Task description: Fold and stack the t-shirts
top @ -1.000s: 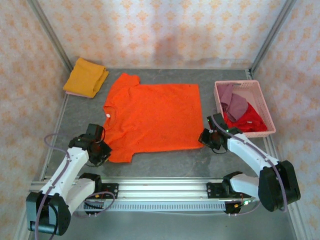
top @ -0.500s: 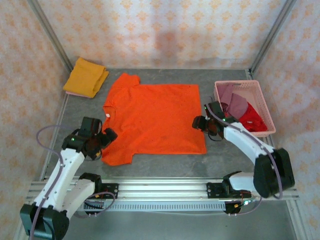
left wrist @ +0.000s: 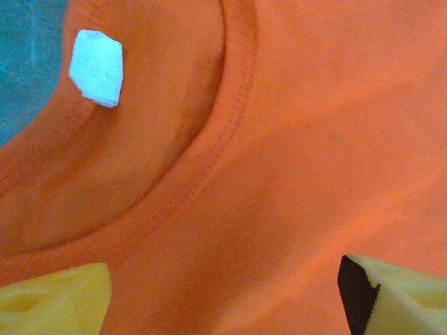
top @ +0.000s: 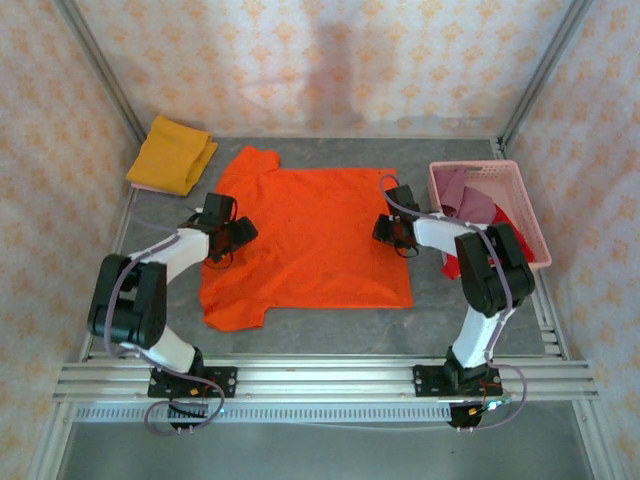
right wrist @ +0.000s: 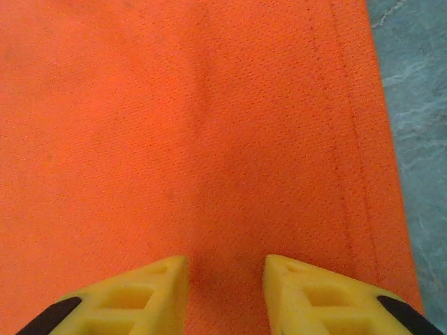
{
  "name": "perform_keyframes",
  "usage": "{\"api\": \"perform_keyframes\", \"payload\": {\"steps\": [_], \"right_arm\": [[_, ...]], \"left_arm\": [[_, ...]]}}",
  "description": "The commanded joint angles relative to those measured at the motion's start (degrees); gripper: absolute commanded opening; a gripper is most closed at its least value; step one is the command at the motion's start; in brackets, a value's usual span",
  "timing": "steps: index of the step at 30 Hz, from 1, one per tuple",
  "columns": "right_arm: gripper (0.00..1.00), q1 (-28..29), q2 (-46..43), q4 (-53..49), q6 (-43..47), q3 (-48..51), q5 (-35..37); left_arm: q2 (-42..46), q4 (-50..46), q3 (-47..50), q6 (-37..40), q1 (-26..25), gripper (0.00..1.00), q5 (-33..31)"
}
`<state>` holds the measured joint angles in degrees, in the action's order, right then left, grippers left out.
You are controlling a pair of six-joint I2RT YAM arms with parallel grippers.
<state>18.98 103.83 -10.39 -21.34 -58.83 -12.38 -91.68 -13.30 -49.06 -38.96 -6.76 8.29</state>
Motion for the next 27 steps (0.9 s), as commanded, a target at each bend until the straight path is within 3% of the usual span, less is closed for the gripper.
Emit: {"api": "perform_keyframes", "payload": {"steps": [1,12,18,25,27], "right_arm": [[0.34,0.0,2.3,1.0,0.6,-2.2,1.9],[0.34,-3.0,6.9,0.5,2.0,-7.4,1.5],[0.40,-3.2,2.9,0.5,3.5,-7.2,-1.1],[0.77,-0.9,-13.7,5.5,5.6,7.0,-1.7],[0.94,0.7,-17.8,4.5,7.0,10.6,-1.8]], "left_arm": [[-4.5,3.4,-4.0,0.4,0.0,0.85,-3.2],[-17.0,1.7,-13.3,0.4,1.8,0.86,-0.6],[-13.7,0.5,-15.2,1.7,1.4,0.90,1.1],[2.8,-6.1,-12.1,3.3,0.3,0.98,0.4],[8.5,-7.5,-8.5,2.7,0.1,1.00,-0.4]]}}
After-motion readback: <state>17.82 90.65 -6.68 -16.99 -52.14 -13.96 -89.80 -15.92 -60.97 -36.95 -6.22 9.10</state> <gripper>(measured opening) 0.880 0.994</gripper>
